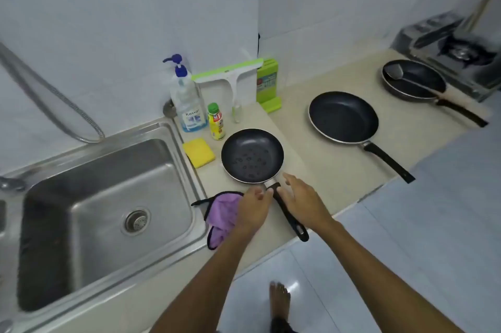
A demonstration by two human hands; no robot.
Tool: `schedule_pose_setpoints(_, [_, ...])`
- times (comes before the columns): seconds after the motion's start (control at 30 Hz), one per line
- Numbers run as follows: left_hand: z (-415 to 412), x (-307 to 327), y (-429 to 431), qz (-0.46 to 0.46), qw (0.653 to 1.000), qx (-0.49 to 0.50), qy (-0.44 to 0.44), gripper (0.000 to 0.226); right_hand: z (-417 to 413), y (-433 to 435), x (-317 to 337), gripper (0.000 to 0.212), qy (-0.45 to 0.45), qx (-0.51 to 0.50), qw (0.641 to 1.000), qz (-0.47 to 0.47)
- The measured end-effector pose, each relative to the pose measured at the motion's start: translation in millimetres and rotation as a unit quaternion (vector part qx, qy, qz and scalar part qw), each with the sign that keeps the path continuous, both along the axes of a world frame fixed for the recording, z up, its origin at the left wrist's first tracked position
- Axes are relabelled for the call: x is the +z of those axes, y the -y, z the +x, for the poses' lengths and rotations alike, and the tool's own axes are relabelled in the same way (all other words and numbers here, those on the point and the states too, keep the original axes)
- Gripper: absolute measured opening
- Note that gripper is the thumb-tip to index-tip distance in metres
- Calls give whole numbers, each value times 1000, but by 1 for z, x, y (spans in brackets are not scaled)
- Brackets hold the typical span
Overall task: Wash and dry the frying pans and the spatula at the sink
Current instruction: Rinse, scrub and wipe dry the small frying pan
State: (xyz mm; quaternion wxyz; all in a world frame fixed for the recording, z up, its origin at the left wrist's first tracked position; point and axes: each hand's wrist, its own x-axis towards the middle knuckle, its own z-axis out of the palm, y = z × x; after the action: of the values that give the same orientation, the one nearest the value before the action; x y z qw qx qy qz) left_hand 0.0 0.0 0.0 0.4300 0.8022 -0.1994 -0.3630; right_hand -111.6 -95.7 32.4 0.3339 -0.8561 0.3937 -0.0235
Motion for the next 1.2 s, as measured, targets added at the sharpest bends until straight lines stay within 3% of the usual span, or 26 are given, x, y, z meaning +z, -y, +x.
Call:
schedule_pose_setpoints(0.07, [-8,-15,19,16,1000,12,-10,59,-10,6,-15,44,36,-65,996,52])
schedule_pose_setpoints(0.13, [-17,-19,28,54,997,37,-44,45,-18,2,-33,41,36,-80,991,104])
schedule_pose_setpoints(0.3, [-19,-19,40,-9,971,152,-186,15,-15,0,-50,26,68,-82,972,207])
schedule_pose_setpoints(0.53, [-24,-3,19,-95,946,164,-262,19,-21,-21,-41,50,96,-65,986,121])
schedule_pose_setpoints(0.67, [-5,7,-13,-127,942,181,-251,18,-1,-41,-29,58,114,-33,985,125])
schedule_pose_setpoints(0.83, [47,18,-68,-149,929,264,-214,12,64,-88,-19,43,143,16,980,138])
schedule_pose_setpoints(1.03, [127,6,-165,-151,910,320,-214,15,153,-177,-19,44,128,53,977,160])
schedule_pose_setpoints(1.2, [192,5,-259,-102,945,268,-157,18,215,-239,-35,43,158,84,968,179])
